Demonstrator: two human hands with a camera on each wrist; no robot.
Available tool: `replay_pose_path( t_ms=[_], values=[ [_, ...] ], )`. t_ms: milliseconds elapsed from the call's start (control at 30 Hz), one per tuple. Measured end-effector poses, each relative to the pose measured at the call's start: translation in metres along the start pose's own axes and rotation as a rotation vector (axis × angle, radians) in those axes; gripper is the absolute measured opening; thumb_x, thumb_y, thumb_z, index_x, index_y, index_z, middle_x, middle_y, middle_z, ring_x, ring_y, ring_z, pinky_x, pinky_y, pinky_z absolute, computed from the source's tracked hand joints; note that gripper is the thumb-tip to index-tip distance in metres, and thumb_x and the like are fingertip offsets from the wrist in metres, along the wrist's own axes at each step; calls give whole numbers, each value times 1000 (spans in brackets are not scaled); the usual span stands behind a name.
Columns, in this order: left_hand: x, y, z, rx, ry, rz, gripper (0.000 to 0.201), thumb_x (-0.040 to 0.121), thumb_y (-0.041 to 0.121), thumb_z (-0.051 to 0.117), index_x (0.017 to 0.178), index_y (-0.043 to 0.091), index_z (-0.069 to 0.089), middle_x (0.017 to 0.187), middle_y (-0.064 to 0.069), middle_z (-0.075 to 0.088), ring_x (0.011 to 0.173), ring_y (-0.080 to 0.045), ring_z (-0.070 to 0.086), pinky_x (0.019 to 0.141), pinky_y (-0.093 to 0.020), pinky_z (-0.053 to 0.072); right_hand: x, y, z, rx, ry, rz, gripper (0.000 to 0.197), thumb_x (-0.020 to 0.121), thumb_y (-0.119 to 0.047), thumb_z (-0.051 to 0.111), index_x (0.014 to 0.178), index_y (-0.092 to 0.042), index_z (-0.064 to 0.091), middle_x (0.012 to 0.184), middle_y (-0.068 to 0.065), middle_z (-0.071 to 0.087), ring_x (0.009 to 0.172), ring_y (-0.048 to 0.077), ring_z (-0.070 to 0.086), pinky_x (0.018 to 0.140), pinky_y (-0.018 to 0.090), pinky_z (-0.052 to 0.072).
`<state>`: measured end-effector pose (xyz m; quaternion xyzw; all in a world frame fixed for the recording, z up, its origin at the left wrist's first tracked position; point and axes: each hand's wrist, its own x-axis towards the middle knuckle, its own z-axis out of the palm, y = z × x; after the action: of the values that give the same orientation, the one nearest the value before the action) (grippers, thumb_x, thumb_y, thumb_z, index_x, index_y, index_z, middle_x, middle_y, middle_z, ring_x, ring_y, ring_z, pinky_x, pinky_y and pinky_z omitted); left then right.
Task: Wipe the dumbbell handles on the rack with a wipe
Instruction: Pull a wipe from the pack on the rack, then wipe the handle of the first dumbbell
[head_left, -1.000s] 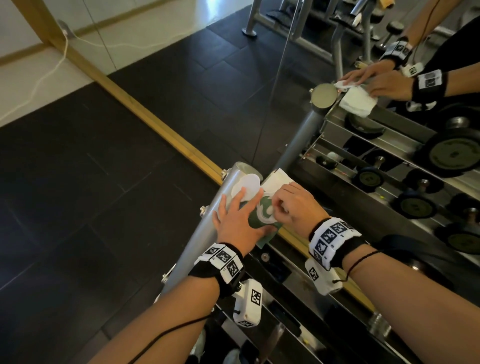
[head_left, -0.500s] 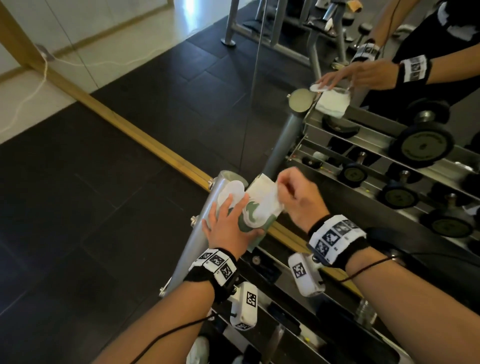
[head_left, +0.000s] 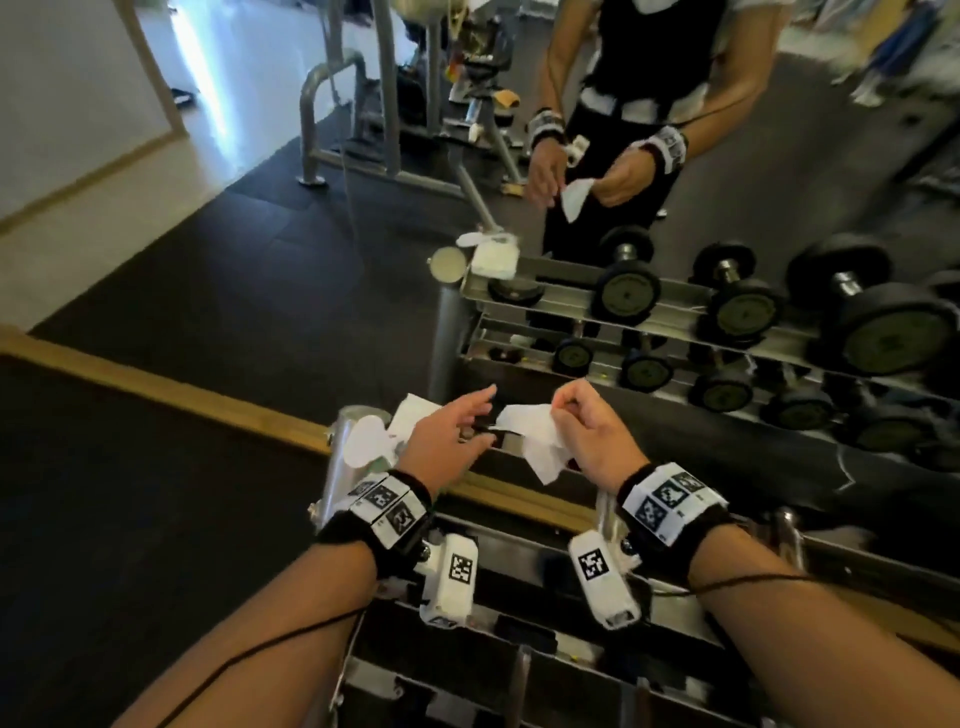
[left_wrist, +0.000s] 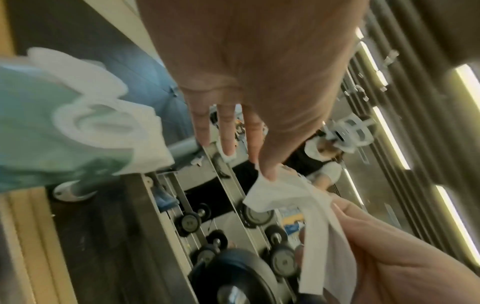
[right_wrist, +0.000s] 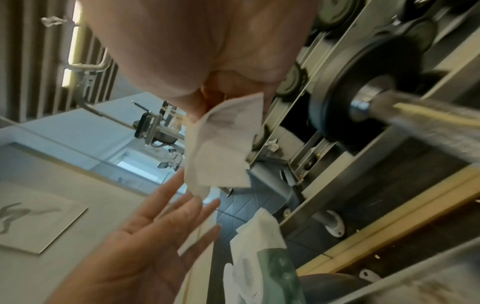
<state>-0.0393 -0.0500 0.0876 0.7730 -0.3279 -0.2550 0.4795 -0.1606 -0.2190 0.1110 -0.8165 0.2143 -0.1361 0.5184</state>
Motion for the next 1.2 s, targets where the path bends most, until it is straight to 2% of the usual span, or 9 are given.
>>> replay_pose_path(
  t_ms=[100, 300, 400, 533, 600, 700, 767, 867, 1200],
  values=[
    [3, 29, 27, 66, -175, 35, 68, 81, 17, 78, 142, 32, 49, 138, 4, 57, 127, -13, 51, 108, -32, 41, -27, 6, -19, -14, 66, 69, 21, 96, -6, 46, 85, -24, 49, 75, -5, 52, 67, 7, 48, 62, 23, 41],
    [5, 51, 79, 223, -97, 168, 11, 86, 28, 72, 94, 23, 77, 105, 9, 72, 97, -4, 62, 95, -27, 47, -69, 28, -56, -35, 179, 109, 17, 94, -7, 47, 85, -20, 50, 74, -6, 51, 61, -3, 45, 60, 13, 40],
    [6, 62, 101, 227, -139, 166, 6, 90, 28, 66, 87, 25, 71, 101, 13, 72, 95, -3, 63, 89, -25, 47, -82, 43, -79, -65, 169, 170, 12, 97, -10, 44, 89, -16, 51, 77, -4, 51, 71, 8, 47, 70, 28, 41],
    [4, 77, 128, 243, -186, 181, 8, 96, 30, 56, 89, 31, 60, 87, 10, 66, 84, -5, 61, 71, -24, 45, -95, 55, -105, -3, 66, 144, 11, 95, -36, 50, 97, -26, 53, 85, -4, 52, 75, 9, 49, 72, 26, 39],
    [2, 83, 140, 214, -160, 162, 8, 96, 30, 56, 89, 33, 59, 86, 10, 64, 83, -6, 60, 70, -24, 44, -100, 60, -116, -46, -20, 98, 32, 83, -50, 62, 109, -35, 50, 95, -4, 52, 79, 8, 51, 70, 21, 43],
    [-2, 88, 154, 145, -85, 108, 6, 95, 26, 58, 92, 29, 63, 87, 10, 66, 84, -8, 61, 73, -24, 47, -102, 70, -128, -227, -137, 10, 36, 83, -44, 69, 111, -34, 48, 98, -7, 56, 84, 8, 55, 71, 23, 47],
    [-5, 88, 161, 121, -45, 64, 5, 94, 24, 61, 93, 26, 66, 88, 10, 67, 86, -10, 63, 76, -25, 48, -100, 76, -134, -276, -154, -13, 9, 92, -41, 58, 95, -33, 54, 84, -10, 59, 76, 7, 55, 68, 28, 45],
    [-12, 83, 170, 86, 8, 6, 5, 92, 24, 65, 96, 23, 67, 90, 5, 69, 87, -15, 65, 76, -28, 52, -95, 89, -140, -220, -130, -9, 22, 96, -39, 51, 77, -31, 58, 73, -8, 59, 70, 5, 54, 69, 29, 44],
    [-24, 43, 205, -110, 216, -225, 16, 87, 12, 71, 100, 18, 63, 76, -7, 67, 75, -22, 64, 82, -38, 54, -93, 116, -114, 577, -78, 247, 24, 93, -3, 53, 93, -13, 75, 109, 8, 71, 98, 20, 65, 90, 33, 50]
  ],
)
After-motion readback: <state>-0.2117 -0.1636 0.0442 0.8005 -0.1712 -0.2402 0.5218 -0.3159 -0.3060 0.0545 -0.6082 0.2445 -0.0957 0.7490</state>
